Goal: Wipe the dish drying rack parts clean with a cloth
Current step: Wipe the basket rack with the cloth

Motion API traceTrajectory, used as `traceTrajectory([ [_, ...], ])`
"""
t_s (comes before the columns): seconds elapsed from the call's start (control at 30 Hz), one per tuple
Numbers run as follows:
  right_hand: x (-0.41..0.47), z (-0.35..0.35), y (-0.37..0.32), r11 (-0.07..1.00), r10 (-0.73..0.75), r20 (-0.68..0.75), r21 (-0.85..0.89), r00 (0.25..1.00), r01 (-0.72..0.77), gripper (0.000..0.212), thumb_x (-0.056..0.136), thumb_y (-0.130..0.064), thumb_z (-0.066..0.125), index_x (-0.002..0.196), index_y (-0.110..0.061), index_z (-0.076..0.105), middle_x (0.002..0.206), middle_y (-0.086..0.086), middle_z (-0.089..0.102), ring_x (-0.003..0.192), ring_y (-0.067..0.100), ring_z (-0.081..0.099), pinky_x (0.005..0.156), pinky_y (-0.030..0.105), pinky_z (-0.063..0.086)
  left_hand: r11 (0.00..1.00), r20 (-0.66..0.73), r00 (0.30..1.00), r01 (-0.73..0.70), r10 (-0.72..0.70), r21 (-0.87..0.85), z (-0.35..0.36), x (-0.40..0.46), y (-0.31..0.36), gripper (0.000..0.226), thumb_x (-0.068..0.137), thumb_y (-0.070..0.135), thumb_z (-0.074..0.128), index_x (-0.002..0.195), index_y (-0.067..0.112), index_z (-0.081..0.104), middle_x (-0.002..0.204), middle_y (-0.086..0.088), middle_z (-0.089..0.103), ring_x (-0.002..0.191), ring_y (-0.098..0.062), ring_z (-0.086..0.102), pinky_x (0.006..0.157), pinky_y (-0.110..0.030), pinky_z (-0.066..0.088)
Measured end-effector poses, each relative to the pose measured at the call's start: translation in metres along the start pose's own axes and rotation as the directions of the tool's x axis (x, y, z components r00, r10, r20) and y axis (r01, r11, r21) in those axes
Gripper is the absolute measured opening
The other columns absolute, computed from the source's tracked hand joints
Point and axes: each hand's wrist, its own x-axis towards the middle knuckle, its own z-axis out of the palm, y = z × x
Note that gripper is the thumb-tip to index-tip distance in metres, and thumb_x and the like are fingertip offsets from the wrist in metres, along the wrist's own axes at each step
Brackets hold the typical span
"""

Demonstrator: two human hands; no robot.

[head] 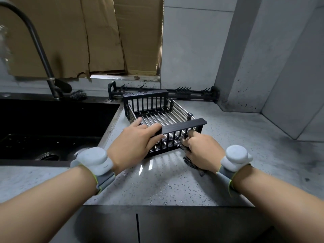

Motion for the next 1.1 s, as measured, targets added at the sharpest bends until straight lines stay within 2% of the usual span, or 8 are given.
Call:
traceTrajectory([
  [0.1,-0.007,-0.005,0.003,0.999,-0.007,0.003,0.054,1.000,0.007,0.031,0.097,-0.026,0.049,0.122,-0.027,0.068,0.104,0.000,0.047,0.094,0.027,0.060,0.077,0.033,0.048,1.000,0.021,1.000,0.010,-0.009,-0.024,0.000,0.001,0.001,0.050,0.104,0.055,0.023,0.113,0.020,0.057,0.079,0.006,0.065,0.082,-0.022,0.065,0.123,-0.034,0.022],
  [0.17,-0.017,-0.008,0.007,0.991,0.023,-0.004,0.129,1.000,-0.023,0.030,0.096,-0.024,0.051,0.119,-0.032,0.070,0.096,-0.003,0.043,0.094,0.024,0.057,0.077,0.031,0.044,0.999,0.030,1.000,0.011,-0.010,-0.042,0.001,0.001,0.001,0.049,0.102,0.054,0.024,0.113,0.019,0.056,0.079,0.005,0.065,0.077,-0.020,0.064,0.123,-0.038,0.025],
  [0.37,-0.038,-0.018,0.018,0.804,0.314,-0.124,0.562,0.941,-0.194,0.031,0.089,-0.010,0.056,0.106,-0.028,0.074,0.098,-0.002,0.056,0.092,0.016,0.052,0.078,0.026,0.035,0.999,0.028,0.999,0.034,-0.033,-0.033,0.003,0.001,0.000,0.051,0.100,0.056,0.022,0.112,0.019,0.055,0.082,0.003,0.066,0.089,-0.025,0.065,0.122,-0.026,0.013],
  [0.53,-0.041,-0.015,-0.007,0.689,0.326,-0.223,0.721,0.919,-0.070,0.020,0.093,-0.015,0.061,0.111,-0.019,0.070,0.108,-0.003,0.056,0.097,0.007,0.055,0.076,0.000,0.035,0.998,0.040,0.999,0.038,-0.036,-0.056,0.001,0.001,0.000,0.050,0.100,0.057,0.023,0.112,0.019,0.054,0.082,0.003,0.066,0.091,-0.025,0.065,0.122,-0.027,0.014],
  [0.67,-0.032,0.001,-0.026,0.809,0.225,-0.368,0.587,0.902,0.038,0.027,0.096,-0.019,0.059,0.121,-0.012,0.066,0.116,-0.005,0.049,0.096,0.007,0.051,0.085,0.004,0.037,0.996,0.053,0.998,0.042,-0.038,-0.074,0.001,0.001,-0.001,0.047,0.101,0.055,0.024,0.111,0.020,0.053,0.082,0.005,0.065,0.089,-0.023,0.065,0.124,-0.033,0.018],
  [0.8,-0.029,0.016,-0.028,0.904,0.140,-0.251,0.428,0.958,-0.020,0.041,0.096,-0.029,0.050,0.136,-0.018,0.050,0.135,-0.002,0.034,0.115,0.021,0.045,0.099,0.038,0.045,0.994,0.059,0.997,0.054,-0.048,-0.100,0.002,0.002,-0.002,0.047,0.101,0.055,0.026,0.113,0.020,0.054,0.081,0.005,0.064,0.094,-0.025,0.065,0.124,-0.030,0.015],
  [0.97,-0.029,0.020,-0.026,0.958,0.114,-0.138,0.276,0.984,-0.073,0.058,0.098,-0.040,0.040,0.151,-0.028,0.020,0.139,-0.002,0.030,0.116,0.024,0.041,0.099,0.043,0.044,0.994,0.058,0.997,0.052,-0.046,-0.098,0.002,0.002,-0.003,0.053,0.100,0.058,0.022,0.112,0.018,0.055,0.083,0.002,0.066,0.098,-0.030,0.064,0.121,-0.022,0.008],
  [1.1,-0.023,0.022,-0.029,0.969,0.127,-0.067,0.223,0.990,-0.109,0.046,0.099,-0.044,0.037,0.140,-0.024,0.036,0.133,0.000,0.037,0.115,0.026,0.042,0.098,0.045,0.041,0.994,0.068,0.997,0.041,-0.035,-0.097,0.003,0.003,-0.003,0.052,0.101,0.056,0.022,0.110,0.017,0.055,0.079,0.004,0.062,0.088,-0.024,0.064,0.125,-0.038,0.020],
])
